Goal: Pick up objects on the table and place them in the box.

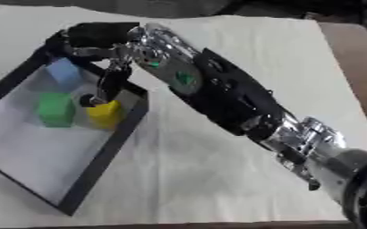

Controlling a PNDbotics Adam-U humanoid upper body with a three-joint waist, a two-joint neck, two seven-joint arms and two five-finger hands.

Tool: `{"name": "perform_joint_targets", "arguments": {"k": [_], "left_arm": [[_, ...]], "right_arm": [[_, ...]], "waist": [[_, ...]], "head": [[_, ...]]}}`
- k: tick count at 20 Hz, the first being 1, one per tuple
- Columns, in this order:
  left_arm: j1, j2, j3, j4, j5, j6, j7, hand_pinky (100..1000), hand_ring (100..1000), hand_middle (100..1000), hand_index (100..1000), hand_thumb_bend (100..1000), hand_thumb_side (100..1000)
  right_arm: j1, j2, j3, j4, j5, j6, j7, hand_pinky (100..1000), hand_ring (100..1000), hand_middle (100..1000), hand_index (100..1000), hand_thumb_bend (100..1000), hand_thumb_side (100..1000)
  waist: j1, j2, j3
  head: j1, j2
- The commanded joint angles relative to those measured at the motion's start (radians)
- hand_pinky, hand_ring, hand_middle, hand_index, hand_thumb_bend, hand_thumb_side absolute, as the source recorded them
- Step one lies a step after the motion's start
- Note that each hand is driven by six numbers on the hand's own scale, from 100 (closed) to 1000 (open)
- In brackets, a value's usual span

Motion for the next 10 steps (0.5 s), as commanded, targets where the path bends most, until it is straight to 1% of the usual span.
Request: {"name": "perform_joint_targets", "arguments": {"k": [1,2,4,6,8,9,10], "left_arm": [[0.002,0.059,0.031,-0.016,0.002,-0.006,0.015,910,669,816,810,113,578],[0.014,0.072,0.041,-0.018,0.003,-0.009,0.023,910,671,816,811,122,571],[0.042,0.096,0.065,-0.015,0.009,-0.014,0.044,911,669,816,810,125,577],[0.072,0.112,0.084,-0.007,0.018,-0.016,0.064,914,667,816,810,124,590],[0.111,0.128,0.098,-0.003,0.025,-0.022,0.08,916,666,814,810,125,597],[0.133,0.134,0.106,-0.008,0.029,-0.027,0.087,916,666,814,810,125,598],[0.151,0.137,0.112,-0.013,0.035,-0.03,0.093,918,664,816,810,122,612]], "right_arm": [[-0.001,-0.121,-0.103,-0.133,-0.179,0.07,-0.097,965,812,796,958,116,100],[0.002,-0.169,-0.145,-0.154,-0.277,0.085,-0.146,967,806,804,960,100,100],[0.015,-0.275,-0.238,-0.169,-0.497,0.086,-0.253,967,803,819,961,100,100],[0.063,-0.38,-0.331,-0.173,-0.697,0.086,-0.375,964,790,801,942,100,100],[0.153,-0.461,-0.425,-0.173,-0.845,0.09,-0.521,966,785,800,934,100,100],[0.216,-0.488,-0.473,-0.174,-0.902,0.072,-0.585,967,785,801,934,100,100],[0.274,-0.501,-0.514,-0.173,-0.948,0.052,-0.636,979,782,800,935,100,100]], "waist": [[0.009,-0.024,-0.015],[0.011,-0.032,-0.027],[0.012,-0.047,-0.053],[0.013,-0.06,-0.08],[0.011,-0.073,-0.112],[0.009,-0.076,-0.127],[0.008,-0.076,-0.139]], "head": [[0.013,-0.002],[0.024,-0.002],[0.047,-0.002],[0.077,-0.002],[0.108,-0.002],[0.122,-0.002],[0.137,-0.002]]}}
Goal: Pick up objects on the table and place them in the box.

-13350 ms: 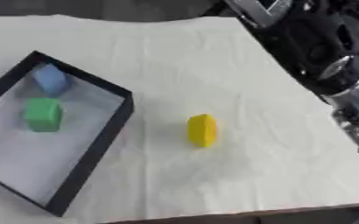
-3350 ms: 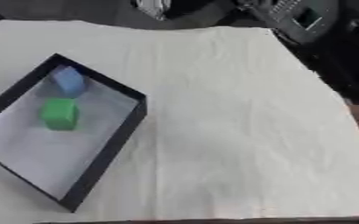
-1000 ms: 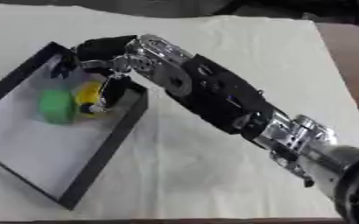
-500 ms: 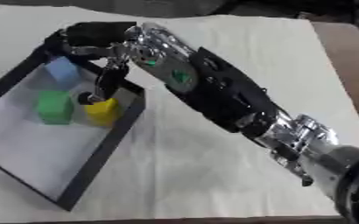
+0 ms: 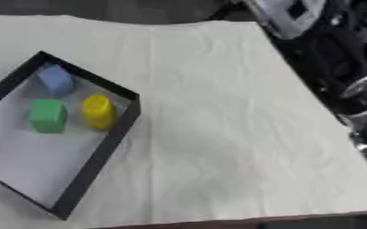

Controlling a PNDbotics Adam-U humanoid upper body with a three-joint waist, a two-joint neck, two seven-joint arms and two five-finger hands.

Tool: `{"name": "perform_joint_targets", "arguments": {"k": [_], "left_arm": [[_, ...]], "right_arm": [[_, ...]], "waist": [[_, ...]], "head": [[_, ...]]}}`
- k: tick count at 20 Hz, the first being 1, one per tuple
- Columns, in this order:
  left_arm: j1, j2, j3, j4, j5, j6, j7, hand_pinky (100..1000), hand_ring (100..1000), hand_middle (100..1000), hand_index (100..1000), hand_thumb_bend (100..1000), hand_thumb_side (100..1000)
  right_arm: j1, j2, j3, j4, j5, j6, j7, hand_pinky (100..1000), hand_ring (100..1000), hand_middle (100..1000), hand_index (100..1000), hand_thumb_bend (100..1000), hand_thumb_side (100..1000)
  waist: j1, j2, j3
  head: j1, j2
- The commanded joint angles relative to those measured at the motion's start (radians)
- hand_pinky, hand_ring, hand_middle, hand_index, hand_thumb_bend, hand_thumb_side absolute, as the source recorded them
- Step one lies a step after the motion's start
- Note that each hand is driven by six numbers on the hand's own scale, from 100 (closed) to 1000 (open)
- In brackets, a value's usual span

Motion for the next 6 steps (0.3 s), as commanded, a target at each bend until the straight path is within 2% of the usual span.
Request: {"name": "perform_joint_targets", "arguments": {"k": [1,4,6], "left_arm": [[0.031,0.053,0.038,-0.019,0.016,-0.01,0.024,919,664,816,810,121,616],[0.081,0.038,0.056,-0.044,0.032,-0.022,0.038,922,663,818,814,127,628],[0.113,0.02,0.067,-0.073,0.041,-0.032,0.044,926,662,820,818,131,645]], "right_arm": [[0.123,-0.089,-0.146,-0.017,-0.174,-0.052,-0.167,983,782,800,937,100,100],[0.31,-0.033,-0.245,-0.017,-0.251,-0.18,-0.216,985,777,793,930,100,123],[0.4,0.039,-0.288,-0.017,-0.257,-0.262,-0.212,985,764,788,924,100,194]], "waist": [[0.008,-0.025,-0.018],[0.015,-0.016,-0.04],[0.019,-0.007,-0.047]], "head": [[0.05,-0.002],[0.091,-0.002],[0.108,-0.002]]}}
